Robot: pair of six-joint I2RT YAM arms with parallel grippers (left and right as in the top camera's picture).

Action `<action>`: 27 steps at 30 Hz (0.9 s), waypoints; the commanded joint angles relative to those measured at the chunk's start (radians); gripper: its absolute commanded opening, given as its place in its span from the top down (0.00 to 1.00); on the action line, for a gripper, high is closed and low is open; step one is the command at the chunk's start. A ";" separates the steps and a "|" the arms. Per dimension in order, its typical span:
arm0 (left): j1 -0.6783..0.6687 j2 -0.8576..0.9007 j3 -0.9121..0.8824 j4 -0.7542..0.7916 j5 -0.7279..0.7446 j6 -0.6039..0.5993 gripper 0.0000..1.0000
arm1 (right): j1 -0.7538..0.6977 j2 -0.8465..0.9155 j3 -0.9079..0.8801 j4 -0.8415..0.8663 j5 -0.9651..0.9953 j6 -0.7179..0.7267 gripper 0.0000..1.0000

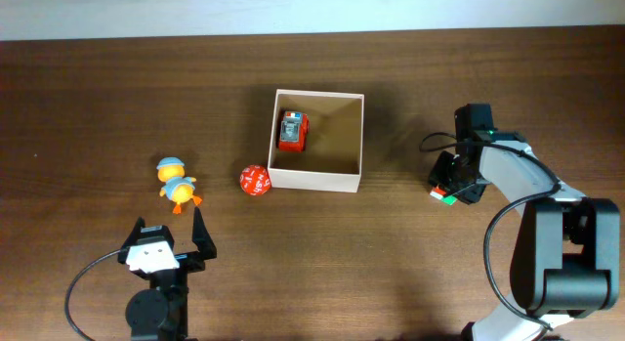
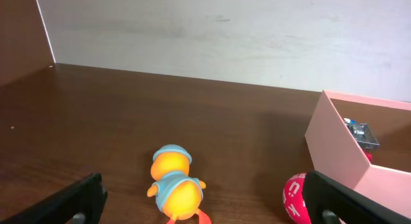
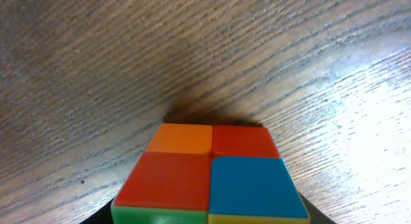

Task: Pack container
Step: 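Lift the cube and carry it left over the box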

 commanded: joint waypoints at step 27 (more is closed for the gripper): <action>0.005 -0.006 -0.006 0.002 0.017 0.016 0.01 | 0.007 0.009 0.423 -0.201 -0.674 -0.554 0.50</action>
